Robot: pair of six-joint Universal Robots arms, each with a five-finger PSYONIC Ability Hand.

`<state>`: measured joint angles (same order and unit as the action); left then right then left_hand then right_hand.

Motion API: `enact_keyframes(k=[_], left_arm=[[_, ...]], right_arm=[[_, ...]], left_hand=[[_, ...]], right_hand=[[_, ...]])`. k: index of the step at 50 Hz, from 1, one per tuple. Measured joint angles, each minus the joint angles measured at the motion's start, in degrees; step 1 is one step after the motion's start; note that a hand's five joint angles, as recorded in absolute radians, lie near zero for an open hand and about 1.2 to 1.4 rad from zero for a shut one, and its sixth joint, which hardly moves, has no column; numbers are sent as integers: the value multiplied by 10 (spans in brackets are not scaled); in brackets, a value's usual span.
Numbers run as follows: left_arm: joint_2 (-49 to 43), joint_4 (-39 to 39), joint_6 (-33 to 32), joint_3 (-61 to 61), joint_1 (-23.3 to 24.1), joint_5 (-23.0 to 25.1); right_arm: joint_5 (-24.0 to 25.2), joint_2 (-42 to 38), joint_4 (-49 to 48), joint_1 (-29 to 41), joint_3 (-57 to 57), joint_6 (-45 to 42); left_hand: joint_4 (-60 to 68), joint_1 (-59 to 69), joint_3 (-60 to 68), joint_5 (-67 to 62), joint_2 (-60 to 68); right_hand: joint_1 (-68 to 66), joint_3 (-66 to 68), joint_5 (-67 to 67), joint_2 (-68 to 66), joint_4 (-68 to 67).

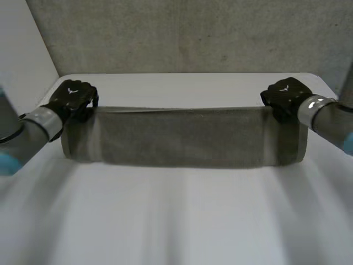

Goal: Fold the towel.

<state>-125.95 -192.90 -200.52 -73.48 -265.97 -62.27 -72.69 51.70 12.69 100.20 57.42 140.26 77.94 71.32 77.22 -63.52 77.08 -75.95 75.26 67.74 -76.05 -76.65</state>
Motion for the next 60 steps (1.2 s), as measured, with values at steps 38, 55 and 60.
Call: enact_keyframes(k=[38,55,60], left_arm=[[-178,75,4,258,54,-127],[-15,68,7,24,45,-123],[40,42,28,-69,48,-121]], right_arm=[[-142,-149,-81,68,-197,96],[-126,62,-108,56,163,103],[-127,63,-110,43,216,78]], left_hand=[[-609,-543,-605,590,-607],[-609,-543,-605,591,-608],[-609,-543,-605,591,-608]], right_hand=[[632,-615,-647,627,626],[632,-615,-647,627,626],[597,-593,-616,602,606]])
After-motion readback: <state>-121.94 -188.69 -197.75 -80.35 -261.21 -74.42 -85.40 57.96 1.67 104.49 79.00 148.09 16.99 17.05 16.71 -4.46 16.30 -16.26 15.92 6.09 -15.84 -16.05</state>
